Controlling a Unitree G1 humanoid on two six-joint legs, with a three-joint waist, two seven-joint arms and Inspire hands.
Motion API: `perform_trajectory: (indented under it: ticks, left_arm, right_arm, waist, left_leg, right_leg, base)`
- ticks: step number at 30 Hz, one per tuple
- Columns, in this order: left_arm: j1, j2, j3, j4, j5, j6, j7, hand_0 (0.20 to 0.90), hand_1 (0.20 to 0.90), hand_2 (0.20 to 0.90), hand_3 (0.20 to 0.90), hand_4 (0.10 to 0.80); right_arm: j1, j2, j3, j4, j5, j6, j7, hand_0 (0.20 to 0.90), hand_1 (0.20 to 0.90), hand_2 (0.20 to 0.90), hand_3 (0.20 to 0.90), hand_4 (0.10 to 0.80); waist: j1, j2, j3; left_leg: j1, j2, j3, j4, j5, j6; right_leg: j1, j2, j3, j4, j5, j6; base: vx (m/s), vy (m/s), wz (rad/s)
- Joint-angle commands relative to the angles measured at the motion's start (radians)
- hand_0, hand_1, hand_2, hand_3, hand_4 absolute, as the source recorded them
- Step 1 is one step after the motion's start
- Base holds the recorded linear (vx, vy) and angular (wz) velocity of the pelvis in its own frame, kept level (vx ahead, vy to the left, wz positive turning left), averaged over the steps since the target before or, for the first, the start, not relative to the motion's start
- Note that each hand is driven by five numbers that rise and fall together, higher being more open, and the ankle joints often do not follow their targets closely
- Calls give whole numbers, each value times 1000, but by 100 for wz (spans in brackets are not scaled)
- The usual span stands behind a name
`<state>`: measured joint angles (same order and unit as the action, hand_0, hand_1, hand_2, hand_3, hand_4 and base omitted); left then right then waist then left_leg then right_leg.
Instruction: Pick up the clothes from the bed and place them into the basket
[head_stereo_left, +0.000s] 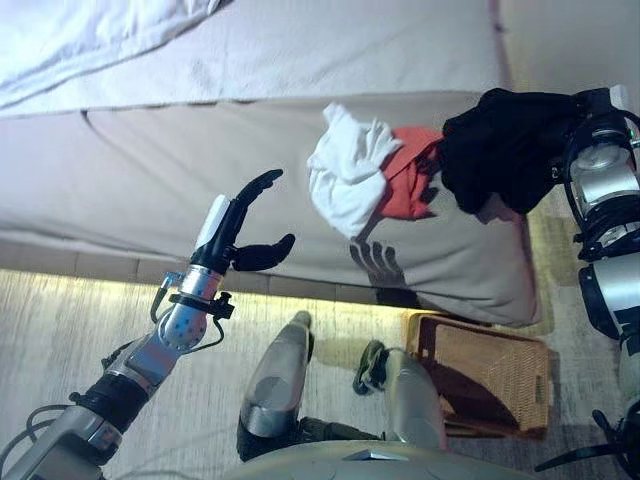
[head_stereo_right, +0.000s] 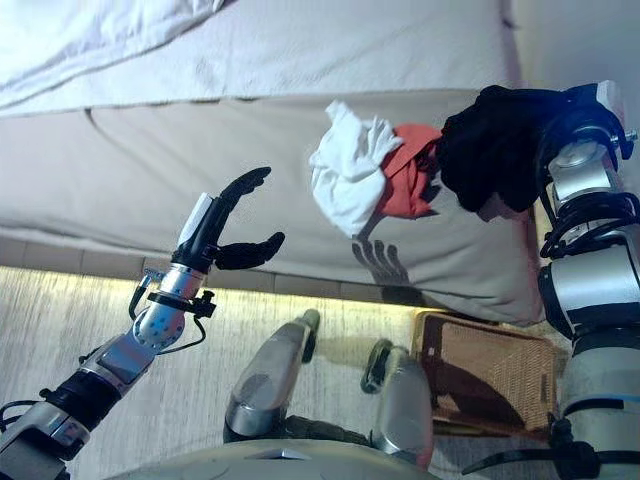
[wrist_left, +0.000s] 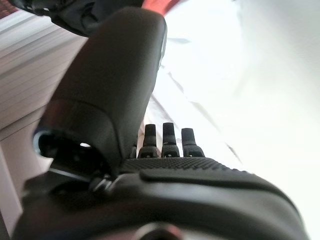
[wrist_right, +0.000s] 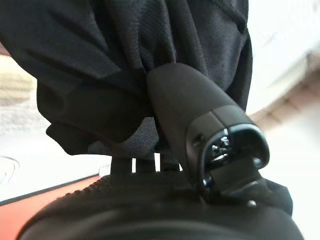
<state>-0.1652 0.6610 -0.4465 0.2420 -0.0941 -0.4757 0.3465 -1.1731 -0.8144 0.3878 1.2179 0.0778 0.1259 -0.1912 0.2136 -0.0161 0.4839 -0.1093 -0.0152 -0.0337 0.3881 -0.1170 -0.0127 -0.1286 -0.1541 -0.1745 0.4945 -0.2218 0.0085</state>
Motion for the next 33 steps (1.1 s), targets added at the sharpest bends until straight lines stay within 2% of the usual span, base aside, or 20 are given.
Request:
perform_trajectory:
  ticks: [1,4,9,15,20,24,33]
  left_arm:
    - [58,-97,45,58,-184,-23,-39,900,900,900,900,800]
    - [66,-135,69,110,-212,-26,-54,900,900,900,900,800]
    - [61,-157,103,165,-228,-15,-70,900,900,900,900,800]
    - [23,-195,99,237,-233,-32,-106,900,900,900,900,800]
    - [11,-220,102,262,-203,-48,-111,900,900,900,900,800]
    - [2,-238,117,292,-197,-32,-110,900,900,900,900,800]
    - [16,-276,130,341,-163,-32,-114,900,900,900,900,800]
  right_arm:
    - [65,-149,46,-107,23,-115,-50,300,300,300,200,100]
    - [104,-171,16,-132,47,-131,-36,300,300,300,200,100]
    - [238,-234,-68,-253,101,-140,-20,300,300,300,200,100]
    - [409,-236,-188,-351,82,-177,-74,300,300,300,200,100]
    - [574,-198,-270,-517,75,-171,-159,300,300,300,200,100]
    - [752,-120,-383,-650,42,-179,-221,300,300,300,200,100]
    - [987,-38,-526,-713,22,-240,-209,300,300,300,200,100]
  waist:
    - [-70,-30,-301]
    - [-103,-37,-332]
    - [-168,-40,-373]
    - [-217,-51,-391]
    - [-276,-52,-391]
    - [-335,-42,-391]
    - [-416,-30,-407]
  left_leg:
    - [1,62,55,-63,-44,1]
    - [60,63,84,-154,-23,-4]
    - [149,75,112,-293,9,-9]
    - [204,86,133,-417,45,-19]
    - [222,92,170,-446,44,-17]
    - [246,98,208,-464,37,-12]
    - [283,102,281,-458,16,-7]
  right_leg:
    - [109,49,-32,-255,53,-25]
    - [137,53,3,-323,101,-2]
    - [163,56,73,-396,153,33]
    - [179,61,119,-487,212,61]
    - [168,70,180,-524,240,73]
    - [168,86,234,-537,247,79]
    - [163,108,312,-541,258,88]
  base:
    - [19,58,-21]
    - [-12,58,-17]
    - [12,37,-31]
    - [-16,-10,-31]
    - [-35,11,-23]
    - [-15,46,-30]
    - [-7,13,-21]
